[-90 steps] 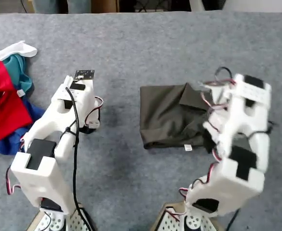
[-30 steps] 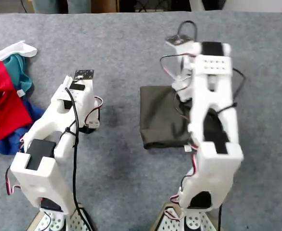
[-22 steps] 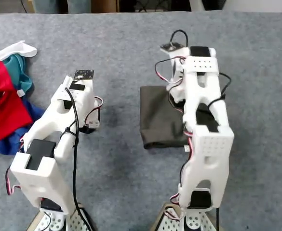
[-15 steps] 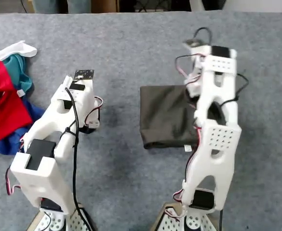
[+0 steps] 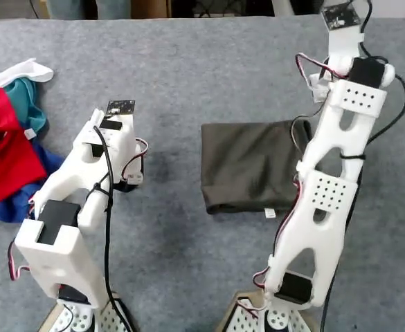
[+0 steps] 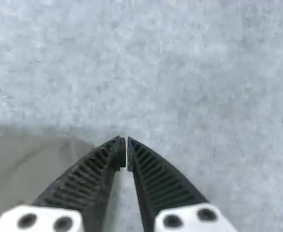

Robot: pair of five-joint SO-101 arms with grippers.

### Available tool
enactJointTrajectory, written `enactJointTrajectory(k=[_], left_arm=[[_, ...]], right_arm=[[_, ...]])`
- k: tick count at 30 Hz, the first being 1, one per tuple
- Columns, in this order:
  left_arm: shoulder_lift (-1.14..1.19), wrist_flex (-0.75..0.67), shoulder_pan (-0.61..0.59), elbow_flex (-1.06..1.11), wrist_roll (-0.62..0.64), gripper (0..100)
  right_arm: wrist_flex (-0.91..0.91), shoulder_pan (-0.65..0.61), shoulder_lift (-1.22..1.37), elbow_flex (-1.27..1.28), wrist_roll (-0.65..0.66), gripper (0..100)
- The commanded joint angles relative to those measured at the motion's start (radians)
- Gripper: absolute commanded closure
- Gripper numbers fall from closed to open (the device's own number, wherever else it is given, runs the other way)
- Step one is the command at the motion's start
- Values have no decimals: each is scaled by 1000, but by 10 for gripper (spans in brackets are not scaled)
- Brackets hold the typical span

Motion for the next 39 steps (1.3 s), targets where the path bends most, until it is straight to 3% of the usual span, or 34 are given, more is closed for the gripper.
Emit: enactJointTrajectory(k=[1,6,12,21,25,35,39], left_arm=[[-3,-43,-36,2,9,970],[-3,-43,-36,1,9,970],[-3,-43,-36,-2,9,970],[-3,-43,-36,-4,9,970],[-3,-43,-35,-4,9,970],[-9,-43,-27,-2,8,970],[-15,-23,8,-70,-61,972]], right_arm=[[23,-29,-61,-24,-48,983],[23,-55,-179,140,-218,983],[3,-97,-355,598,-224,983],[-480,23,-260,974,-224,983],[-471,43,-236,931,-226,983],[17,43,-257,476,-226,983],[25,91,-352,394,-226,984]])
